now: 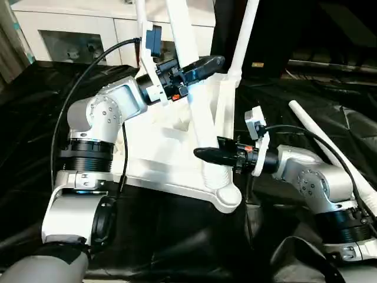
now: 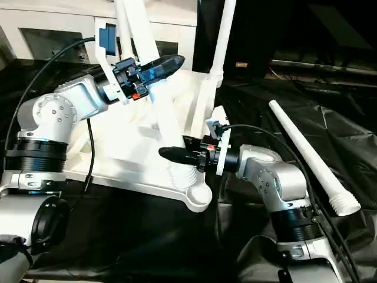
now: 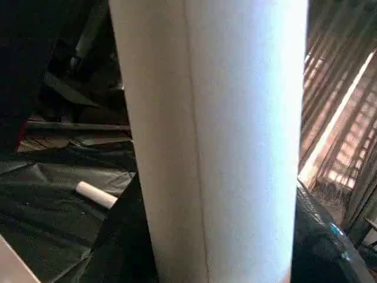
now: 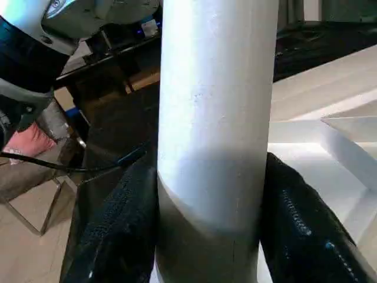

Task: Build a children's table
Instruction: Pick table leg

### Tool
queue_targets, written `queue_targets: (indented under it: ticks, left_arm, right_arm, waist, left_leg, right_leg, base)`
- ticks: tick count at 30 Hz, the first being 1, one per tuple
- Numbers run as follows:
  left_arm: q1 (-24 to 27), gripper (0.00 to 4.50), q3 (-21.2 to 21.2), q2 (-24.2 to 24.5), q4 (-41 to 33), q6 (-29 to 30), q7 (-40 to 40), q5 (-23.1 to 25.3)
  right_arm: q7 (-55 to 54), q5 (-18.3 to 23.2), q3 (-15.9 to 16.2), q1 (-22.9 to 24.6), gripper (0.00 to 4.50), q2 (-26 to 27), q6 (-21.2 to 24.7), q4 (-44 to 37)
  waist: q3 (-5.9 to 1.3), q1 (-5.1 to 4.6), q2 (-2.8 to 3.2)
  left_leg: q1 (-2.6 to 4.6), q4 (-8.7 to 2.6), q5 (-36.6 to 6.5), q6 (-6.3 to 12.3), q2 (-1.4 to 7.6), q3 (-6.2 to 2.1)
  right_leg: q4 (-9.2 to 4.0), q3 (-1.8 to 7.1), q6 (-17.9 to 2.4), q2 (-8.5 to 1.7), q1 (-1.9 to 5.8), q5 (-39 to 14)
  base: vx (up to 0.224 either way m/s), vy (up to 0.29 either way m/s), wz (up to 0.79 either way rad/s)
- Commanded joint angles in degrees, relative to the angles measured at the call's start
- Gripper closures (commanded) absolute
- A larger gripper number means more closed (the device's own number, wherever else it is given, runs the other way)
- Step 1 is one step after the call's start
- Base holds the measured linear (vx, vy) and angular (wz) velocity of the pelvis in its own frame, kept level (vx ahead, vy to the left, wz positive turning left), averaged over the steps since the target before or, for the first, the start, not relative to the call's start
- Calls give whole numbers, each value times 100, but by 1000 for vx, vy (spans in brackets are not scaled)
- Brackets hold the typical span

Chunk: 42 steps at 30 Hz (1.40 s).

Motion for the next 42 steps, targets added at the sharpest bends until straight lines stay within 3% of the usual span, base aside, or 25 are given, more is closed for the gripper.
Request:
queue_targets:
  ticks: [1,6,9,11,13,14,15,18,19,29,42]
  left_arm:
    - [-50,273,42,-18,128,-161,313,157]
    - [-36,275,-4,-8,94,-251,400,264]
    - [-9,275,-110,15,-3,-316,439,372]
    - [-3,275,-220,40,-80,-397,504,512]
    - [-15,275,-381,69,-263,-470,557,668]
    - [-20,275,-419,81,-305,-476,544,692]
    - [-34,275,-475,86,-347,-479,519,713]
    - [-68,275,-576,91,-402,-468,437,718]
    - [-84,275,-630,99,-411,-473,397,736]
    - [-98,279,-1135,261,-604,-501,-138,887]
    - [-158,280,-1068,189,-659,-368,-222,752]
  right_arm:
    - [137,190,-13,-81,262,68,-104,-460]
    - [66,40,41,-84,262,74,-278,-445]
    - [-55,-52,69,-108,192,117,-307,-373]
    - [-233,-120,71,-148,174,167,-247,-284]
    - [-477,-459,214,-173,165,190,-458,-215]
    - [-556,-553,247,-180,151,193,-512,-202]
    - [-547,-567,267,-195,149,193,-504,-190]
    - [-494,-536,285,-246,149,185,-374,-157]
    - [-483,-554,298,-277,149,171,-364,-123]
    - [-460,-680,355,-570,149,37,-122,243]
    - [-78,-842,667,-569,149,-133,-181,368]
  waist:
    - [-491,10,-24]
    - [-482,8,-26]
    - [-480,1,-34]
    - [-478,-5,-28]
    - [-480,-11,-79]
    - [-479,-6,-56]
    - [-474,-24,-91]
    - [-472,-10,-79]
    - [-473,-14,-117]
    - [-476,-18,-114]
    - [-473,-12,-157]
  left_leg:
    - [113,-385,-979,-44,232,-127]
    - [120,-388,-1028,-49,236,-127]
    - [123,-391,-1058,-78,234,-127]
    - [131,-398,-1071,-97,237,-132]
    - [125,-402,-1039,-103,247,-133]
    - [127,-403,-999,-124,253,-136]
    - [127,-405,-1007,-125,250,-126]
    - [125,-403,-990,-98,248,-123]
    - [120,-400,-984,-92,245,-118]
    - [133,-399,-935,-112,244,-117]
    - [118,-381,-898,-88,239,-108]
  right_leg:
    - [-382,297,-1050,-405,323,-1175]
    - [-402,298,-1009,-409,313,-1314]
    - [-407,297,-975,-405,310,-1380]
    - [-420,298,-930,-407,301,-1446]
    - [-408,298,-905,-410,306,-1444]
    - [-400,301,-892,-415,292,-1430]
    - [-405,304,-879,-406,292,-1419]
    - [-399,309,-869,-413,293,-1424]
    - [-399,310,-870,-408,297,-1397]
    - [-370,312,-921,-406,294,-1261]
    - [-372,312,-938,-412,302,-1312]
  base:
    - [0,0,0]
    - [0,0,0]
    - [0,0,0]
    - [0,0,0]
    - [0,0,0]
    - [0,0,0]
    - [0,0,0]
    - [0,0,0]
    - [0,0,0]
    - [0,0,0]
    - [0,0,0]
